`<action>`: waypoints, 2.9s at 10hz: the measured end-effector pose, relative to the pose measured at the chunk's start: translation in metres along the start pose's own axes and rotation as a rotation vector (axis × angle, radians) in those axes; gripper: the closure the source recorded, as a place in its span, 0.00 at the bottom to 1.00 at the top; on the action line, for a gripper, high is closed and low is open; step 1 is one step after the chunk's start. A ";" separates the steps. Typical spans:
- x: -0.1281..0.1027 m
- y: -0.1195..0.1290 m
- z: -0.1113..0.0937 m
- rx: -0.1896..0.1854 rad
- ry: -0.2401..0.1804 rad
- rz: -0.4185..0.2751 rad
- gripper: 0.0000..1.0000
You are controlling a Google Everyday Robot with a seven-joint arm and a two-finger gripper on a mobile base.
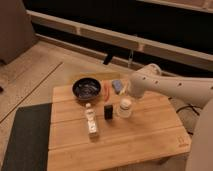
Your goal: Place the ceramic cup over the eraser
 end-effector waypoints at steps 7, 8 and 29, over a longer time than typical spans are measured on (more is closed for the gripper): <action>0.023 -0.008 0.041 0.033 0.129 0.023 0.50; 0.023 -0.007 0.042 0.031 0.136 0.025 0.58; 0.040 0.141 -0.134 -0.227 0.003 -0.205 1.00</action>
